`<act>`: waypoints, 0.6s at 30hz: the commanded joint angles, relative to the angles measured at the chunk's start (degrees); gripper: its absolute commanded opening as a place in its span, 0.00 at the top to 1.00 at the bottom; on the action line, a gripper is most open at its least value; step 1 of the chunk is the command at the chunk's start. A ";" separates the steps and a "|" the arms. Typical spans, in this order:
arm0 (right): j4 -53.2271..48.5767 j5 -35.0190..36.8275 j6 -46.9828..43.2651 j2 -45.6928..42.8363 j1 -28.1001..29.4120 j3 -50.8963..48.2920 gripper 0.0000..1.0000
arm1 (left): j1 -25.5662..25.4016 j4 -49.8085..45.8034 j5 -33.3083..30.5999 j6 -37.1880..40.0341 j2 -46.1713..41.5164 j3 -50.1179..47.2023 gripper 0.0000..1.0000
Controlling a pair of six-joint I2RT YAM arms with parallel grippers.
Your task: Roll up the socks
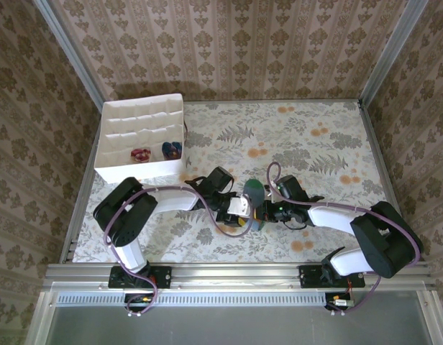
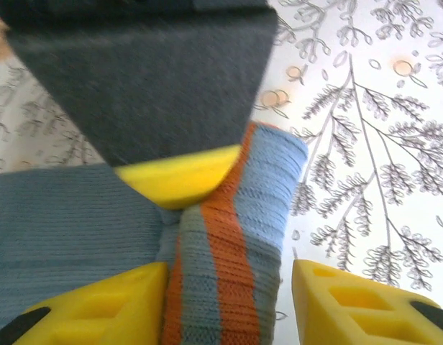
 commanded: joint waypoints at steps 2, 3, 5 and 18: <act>-6.31 0.20 -1.35 1.75 -0.12 -0.80 1.00 | -0.43 -4.18 3.36 -0.47 0.57 -0.17 0.72; -6.18 0.10 -1.26 1.67 -0.10 -0.79 0.99 | -0.39 -4.81 3.70 -0.45 0.75 0.28 0.78; -6.04 0.00 -1.42 0.92 -0.11 -0.79 0.90 | -0.22 -6.83 4.31 -1.05 1.13 1.65 0.92; -3.34 7.84 -2.66 -22.51 -0.02 -5.79 0.59 | 5.97 -13.12 16.61 -9.84 7.50 6.81 1.00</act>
